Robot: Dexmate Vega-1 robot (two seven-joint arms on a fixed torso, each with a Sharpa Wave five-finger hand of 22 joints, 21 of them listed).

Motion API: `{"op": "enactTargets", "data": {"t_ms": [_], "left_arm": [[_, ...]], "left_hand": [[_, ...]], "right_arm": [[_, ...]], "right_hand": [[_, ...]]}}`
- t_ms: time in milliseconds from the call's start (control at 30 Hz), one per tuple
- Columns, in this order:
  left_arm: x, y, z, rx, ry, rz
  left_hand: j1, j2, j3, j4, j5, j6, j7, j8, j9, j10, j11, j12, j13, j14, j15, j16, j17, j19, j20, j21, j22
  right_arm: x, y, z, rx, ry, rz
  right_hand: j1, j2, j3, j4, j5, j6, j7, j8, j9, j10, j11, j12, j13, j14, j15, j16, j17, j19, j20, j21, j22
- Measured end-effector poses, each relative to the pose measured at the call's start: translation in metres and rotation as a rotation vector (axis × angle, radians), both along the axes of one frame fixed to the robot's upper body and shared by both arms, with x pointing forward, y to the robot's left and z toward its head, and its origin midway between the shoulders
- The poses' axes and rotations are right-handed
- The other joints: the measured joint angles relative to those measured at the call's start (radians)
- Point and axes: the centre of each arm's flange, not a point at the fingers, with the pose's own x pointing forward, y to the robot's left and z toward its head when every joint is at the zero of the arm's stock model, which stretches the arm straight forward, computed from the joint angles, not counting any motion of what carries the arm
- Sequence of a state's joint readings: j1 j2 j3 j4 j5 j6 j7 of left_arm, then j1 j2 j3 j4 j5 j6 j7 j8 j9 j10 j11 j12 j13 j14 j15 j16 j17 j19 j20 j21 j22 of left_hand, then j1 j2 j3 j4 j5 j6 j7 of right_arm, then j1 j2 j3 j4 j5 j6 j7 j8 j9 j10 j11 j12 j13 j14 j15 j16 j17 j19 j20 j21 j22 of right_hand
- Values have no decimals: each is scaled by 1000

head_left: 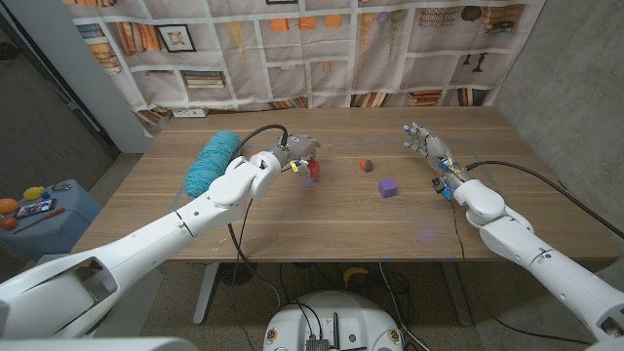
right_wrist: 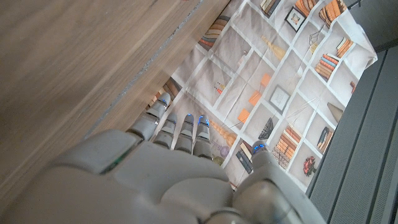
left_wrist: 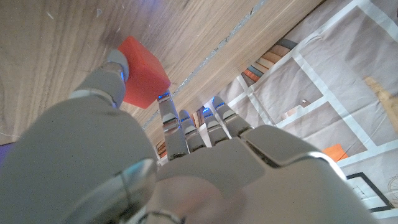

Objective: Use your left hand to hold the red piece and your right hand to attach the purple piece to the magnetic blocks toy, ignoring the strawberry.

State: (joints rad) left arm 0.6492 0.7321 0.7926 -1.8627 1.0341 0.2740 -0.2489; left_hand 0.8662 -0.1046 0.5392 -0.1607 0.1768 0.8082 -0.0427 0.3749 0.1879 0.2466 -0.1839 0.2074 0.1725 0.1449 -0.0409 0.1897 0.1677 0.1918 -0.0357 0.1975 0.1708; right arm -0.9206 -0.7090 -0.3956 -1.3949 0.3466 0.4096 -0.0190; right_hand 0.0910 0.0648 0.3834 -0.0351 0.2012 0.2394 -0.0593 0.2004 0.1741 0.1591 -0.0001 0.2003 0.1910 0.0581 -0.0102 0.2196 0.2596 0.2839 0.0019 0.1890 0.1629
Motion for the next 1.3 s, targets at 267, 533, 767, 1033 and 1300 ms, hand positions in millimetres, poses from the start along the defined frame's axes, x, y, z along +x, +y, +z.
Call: {"op": "enactTargets", "data": {"t_ms": [267, 533, 767, 1033, 1300], "left_arm": [[-2, 4, 4, -23, -13, -14], [-4, 7, 6, -49, -25, -26], [-3, 10, 8, -81, -35, -31], [-3, 14, 9, -124, -36, -39], [-2, 19, 11, -168, -39, -47]], "left_hand": [[-7, 7, -4, -4, 1, 0, 0, 0, 0, 11, 0, 0, 0, 5, 5, 0, 0, 4, -4, 0, 0], [-7, 14, -9, -1, 5, 0, 0, -3, 1, 16, -5, 0, 0, 15, 4, 0, 0, 6, -6, 0, 0], [-7, 14, -14, 3, 5, 0, 0, -8, 2, 27, -5, 0, 0, 15, 4, 0, 0, 11, -4, 0, 0], [-11, 18, -18, -1, 5, 0, 0, -12, 2, 27, -5, 0, 0, 15, 4, 0, 0, 11, -4, 0, 0], [-10, 18, -25, 0, 5, 0, 0, -16, 2, 27, -5, -4, 0, 15, 4, 0, 0, 11, -4, 0, 0]], "right_arm": [[-12, 3, 3, -110, -34, -20], [-21, 3, 3, -206, -68, -61], [-29, 3, 3, -289, -110, -98], [-42, 1, 5, -423, -144, -135], [-50, 0, 8, -556, -147, -167]], "right_hand": [[0, 0, 1, -13, 0, -10, -10, -4, 0, -5, -4, 0, 0, 5, -2, 0, -4, 0, 0, 0, 0], [7, 7, 3, -25, 0, -20, -20, -5, 0, -11, 0, -5, 0, -7, -2, 0, -9, -4, 4, -4, 0], [24, 11, 3, -33, 0, -22, -32, -5, 0, -11, 0, -5, 0, -7, -2, 0, -14, -4, 4, -4, 0], [41, -7, 8, -57, -7, -46, -55, -20, 0, -29, -7, -8, 0, -14, -2, -9, -18, -17, 5, -8, 0], [59, -11, 12, -91, -13, -96, -74, -23, 5, -68, -10, -16, 2, -45, 0, -16, -23, -43, -7, -8, 3]]}}
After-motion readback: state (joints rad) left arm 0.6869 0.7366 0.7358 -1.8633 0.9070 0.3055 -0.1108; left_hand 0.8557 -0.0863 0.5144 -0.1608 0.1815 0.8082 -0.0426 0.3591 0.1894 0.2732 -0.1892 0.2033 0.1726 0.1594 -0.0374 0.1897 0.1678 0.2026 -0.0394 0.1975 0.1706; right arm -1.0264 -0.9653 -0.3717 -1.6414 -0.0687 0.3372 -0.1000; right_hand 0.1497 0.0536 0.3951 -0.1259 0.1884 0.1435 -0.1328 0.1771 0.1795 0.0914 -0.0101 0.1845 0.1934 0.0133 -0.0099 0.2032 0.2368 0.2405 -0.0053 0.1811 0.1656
